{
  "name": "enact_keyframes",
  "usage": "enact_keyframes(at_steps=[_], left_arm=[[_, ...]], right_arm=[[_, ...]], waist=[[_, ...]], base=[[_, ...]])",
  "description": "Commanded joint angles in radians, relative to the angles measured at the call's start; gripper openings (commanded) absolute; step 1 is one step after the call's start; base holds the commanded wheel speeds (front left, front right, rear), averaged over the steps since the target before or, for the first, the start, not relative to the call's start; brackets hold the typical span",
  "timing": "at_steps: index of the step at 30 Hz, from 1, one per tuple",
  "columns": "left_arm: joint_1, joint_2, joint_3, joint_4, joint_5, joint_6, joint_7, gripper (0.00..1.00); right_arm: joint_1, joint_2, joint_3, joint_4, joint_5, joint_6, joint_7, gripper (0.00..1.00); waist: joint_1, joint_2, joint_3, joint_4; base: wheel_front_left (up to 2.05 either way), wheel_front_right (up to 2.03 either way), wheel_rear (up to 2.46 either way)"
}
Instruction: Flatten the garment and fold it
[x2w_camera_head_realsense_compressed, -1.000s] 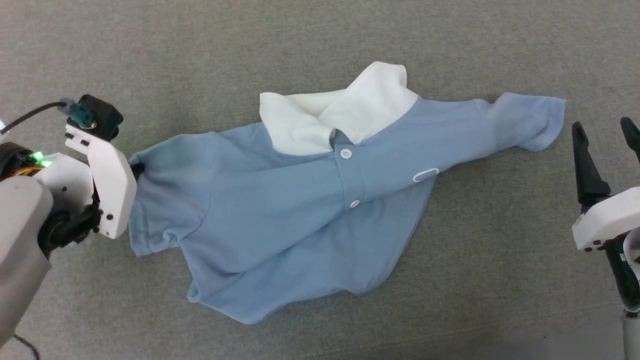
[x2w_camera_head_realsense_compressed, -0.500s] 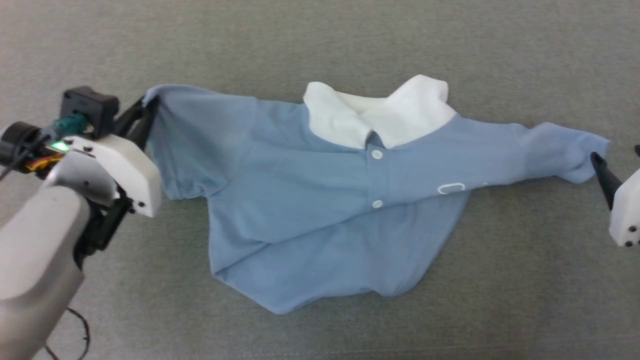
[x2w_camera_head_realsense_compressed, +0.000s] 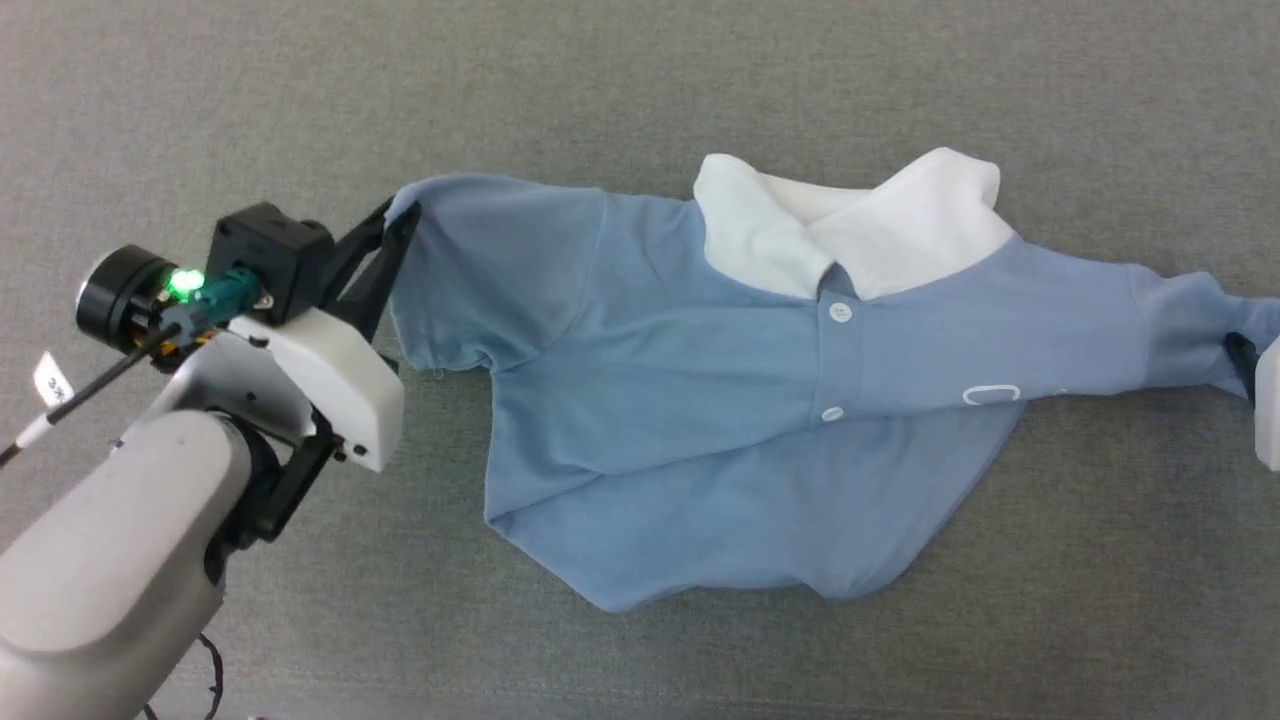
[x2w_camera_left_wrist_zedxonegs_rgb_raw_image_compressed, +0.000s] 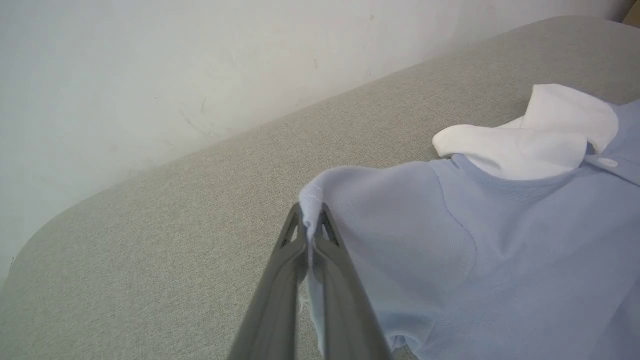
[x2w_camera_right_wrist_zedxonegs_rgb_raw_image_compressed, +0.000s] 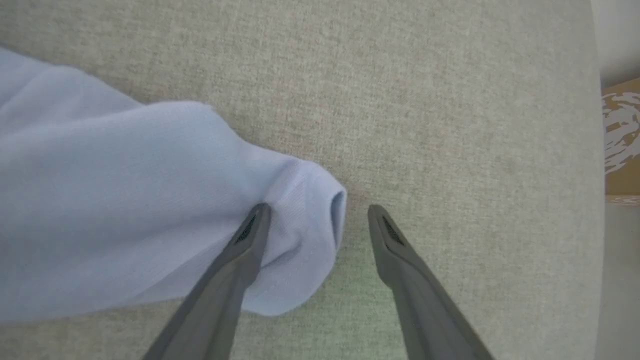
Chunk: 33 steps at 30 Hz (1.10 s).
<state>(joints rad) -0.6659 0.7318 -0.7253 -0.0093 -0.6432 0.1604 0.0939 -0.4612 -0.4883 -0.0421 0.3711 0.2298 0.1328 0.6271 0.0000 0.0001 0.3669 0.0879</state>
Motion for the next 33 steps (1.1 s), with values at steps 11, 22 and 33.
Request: enact_keyframes(at_steps=[11,22,33], left_arm=[[0.037,0.022,0.006,-0.022,-0.001,0.024,-0.012,0.0],[0.092,0.068,0.144,-0.056,-0.067,0.094,-0.148,0.0],[0.105,0.181,0.347,-0.218,-0.138,0.154,-0.247,0.0]], right_arm=[[-0.063,-0.037,0.121,0.088,0.019,-0.002,-0.187,0.0],[-0.136,-0.099,0.13,-0.071,0.083,-0.002,-0.395,0.0],[-0.235,-0.149,0.108,-0.364,0.132,-0.002,-0.419,0.0]], waist=[[0.0,-0.0001,-0.025,-0.026],[0.0,-0.0001,-0.2,-0.073],[0.0,-0.0001,-0.302,-0.114]], base=[[0.0,0.0,0.0],[0.0,0.0,0.0],[0.0,0.0,0.0]])
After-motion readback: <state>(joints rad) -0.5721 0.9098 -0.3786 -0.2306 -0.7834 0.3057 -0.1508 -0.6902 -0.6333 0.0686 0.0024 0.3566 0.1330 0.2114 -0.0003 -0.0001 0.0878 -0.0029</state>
